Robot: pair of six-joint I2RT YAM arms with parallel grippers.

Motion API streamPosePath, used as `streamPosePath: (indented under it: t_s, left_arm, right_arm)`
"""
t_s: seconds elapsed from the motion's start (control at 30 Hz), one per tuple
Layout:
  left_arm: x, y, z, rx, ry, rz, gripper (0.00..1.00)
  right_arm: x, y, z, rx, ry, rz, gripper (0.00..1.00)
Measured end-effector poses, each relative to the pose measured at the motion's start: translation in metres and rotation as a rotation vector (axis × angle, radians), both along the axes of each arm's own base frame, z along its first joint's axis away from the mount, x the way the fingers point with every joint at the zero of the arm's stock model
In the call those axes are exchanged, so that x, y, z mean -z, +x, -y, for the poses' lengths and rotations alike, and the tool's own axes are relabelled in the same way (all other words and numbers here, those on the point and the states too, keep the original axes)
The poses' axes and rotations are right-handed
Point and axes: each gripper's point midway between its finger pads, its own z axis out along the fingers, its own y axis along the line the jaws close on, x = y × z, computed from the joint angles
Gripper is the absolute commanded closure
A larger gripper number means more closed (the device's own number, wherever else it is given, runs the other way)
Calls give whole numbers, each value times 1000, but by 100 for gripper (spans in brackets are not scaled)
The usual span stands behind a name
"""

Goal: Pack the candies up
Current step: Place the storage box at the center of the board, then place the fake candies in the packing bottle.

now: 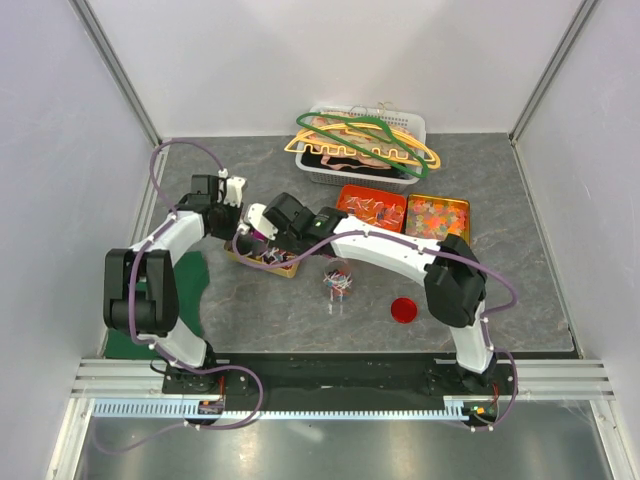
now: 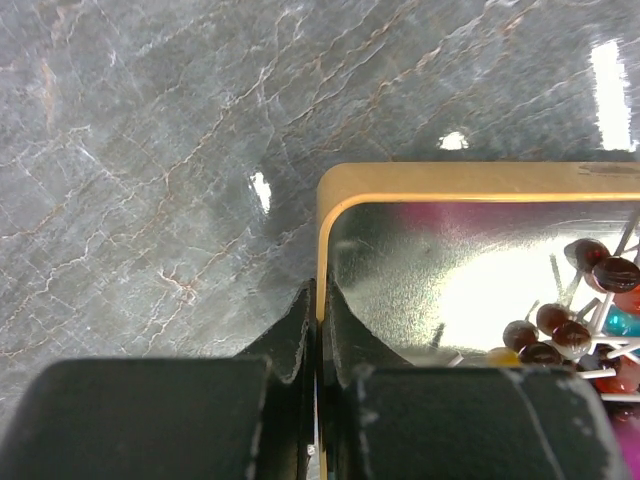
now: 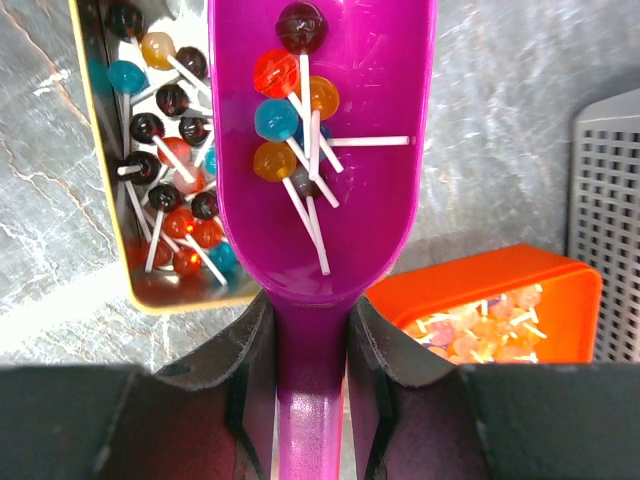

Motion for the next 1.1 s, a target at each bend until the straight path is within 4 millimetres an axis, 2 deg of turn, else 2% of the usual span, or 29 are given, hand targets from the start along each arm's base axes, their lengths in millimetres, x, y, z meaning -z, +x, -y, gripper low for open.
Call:
streamPosePath:
  t_s: [0.2, 0.43, 0.53, 0.6, 0.7, 0.83, 0.93, 0.97, 1.07, 1.1]
  left_arm:
    - [10, -1, -5, -15, 23, -26, 98]
    - [19, -2, -9, -28, 44, -51, 98]
    - [24, -3, -9, -29, 46, -64, 96]
    - [26, -3, -9, -30, 48, -72, 90]
    - [29, -3, -10, -32, 48, -84, 87]
    - [32, -2, -9, -34, 46, -94, 76]
    - [30, -1, -9, -37, 42, -92, 60]
    - [29, -1, -8, -39, 40, -91, 50]
    - [29, -1, -7, -43, 30, -92, 33]
    - [29, 0, -7, -45, 25, -92, 30]
  right_arm:
    - [-27, 2, 3, -5, 53, 22, 100]
    - [-42, 13, 17, 4, 57, 47, 100]
    - [-44, 20, 35, 19, 43, 52, 100]
    - [-46, 22, 53, 28, 24, 49, 100]
    - [-54, 23, 77, 28, 1, 53, 100]
    - [-71, 19, 108, 12, -27, 67, 100]
    - [-81, 6, 127, -21, -55, 68, 100]
    - [-82, -1, 133, -36, -66, 63, 100]
    - [-79, -19, 150, -70, -98, 39, 100]
    - [-77, -25, 155, -81, -109, 25, 100]
